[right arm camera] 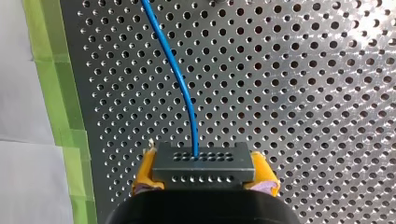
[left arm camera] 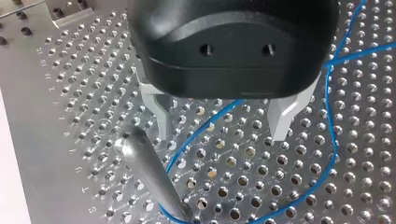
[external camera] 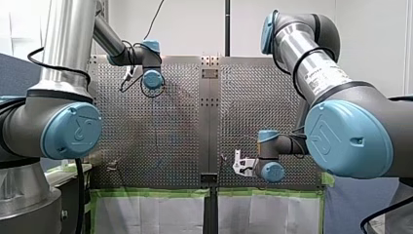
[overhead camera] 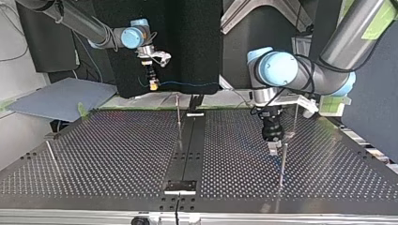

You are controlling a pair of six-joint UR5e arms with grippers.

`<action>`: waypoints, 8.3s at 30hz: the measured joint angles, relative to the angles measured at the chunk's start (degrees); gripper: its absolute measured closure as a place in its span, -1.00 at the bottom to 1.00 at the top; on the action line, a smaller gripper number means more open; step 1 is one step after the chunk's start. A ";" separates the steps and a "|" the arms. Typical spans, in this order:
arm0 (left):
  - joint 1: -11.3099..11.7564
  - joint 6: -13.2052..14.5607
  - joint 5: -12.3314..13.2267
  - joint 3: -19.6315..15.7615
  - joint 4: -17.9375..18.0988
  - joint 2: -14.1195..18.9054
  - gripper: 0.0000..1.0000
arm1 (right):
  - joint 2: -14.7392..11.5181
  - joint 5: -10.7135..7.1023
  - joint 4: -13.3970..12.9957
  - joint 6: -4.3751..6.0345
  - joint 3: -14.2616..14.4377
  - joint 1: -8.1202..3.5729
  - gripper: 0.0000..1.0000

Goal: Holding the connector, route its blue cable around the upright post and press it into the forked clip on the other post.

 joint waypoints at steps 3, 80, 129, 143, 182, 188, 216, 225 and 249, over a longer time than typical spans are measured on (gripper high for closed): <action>-0.04 0.09 0.14 0.01 0.02 -0.01 -1.00 | 0.00 0.02 0.01 -0.01 0.00 0.00 1.00; -3.81 1.11 -7.96 -0.54 1.72 -16.78 -1.00 | 0.01 0.05 0.62 -0.10 0.01 0.56 1.00; -2.97 0.97 -10.06 3.38 -10.36 -8.28 -1.00 | 0.00 0.05 0.79 -0.18 0.01 0.73 1.00; -1.64 0.94 -9.31 3.72 -6.94 -10.37 -1.00 | 0.00 0.05 0.72 -0.18 0.01 0.74 1.00; -3.28 2.36 -12.64 4.10 -8.80 -23.23 -1.00 | 0.01 0.05 0.36 -0.18 0.01 1.11 1.00; -3.75 2.21 -13.32 4.10 -8.81 -25.88 -1.00 | 0.00 0.05 0.40 -0.18 0.01 1.25 1.00; -4.63 2.52 -16.71 7.99 -6.45 -33.20 -1.00 | 0.00 0.06 0.23 -0.18 0.01 1.49 1.00; -5.26 2.59 -18.71 10.07 -10.61 -38.07 -1.00 | 0.00 0.05 0.30 -0.18 0.01 1.65 1.00; -6.25 1.34 -18.98 10.28 -14.00 -41.90 -1.00 | 0.00 0.06 0.30 -0.18 0.01 1.84 1.00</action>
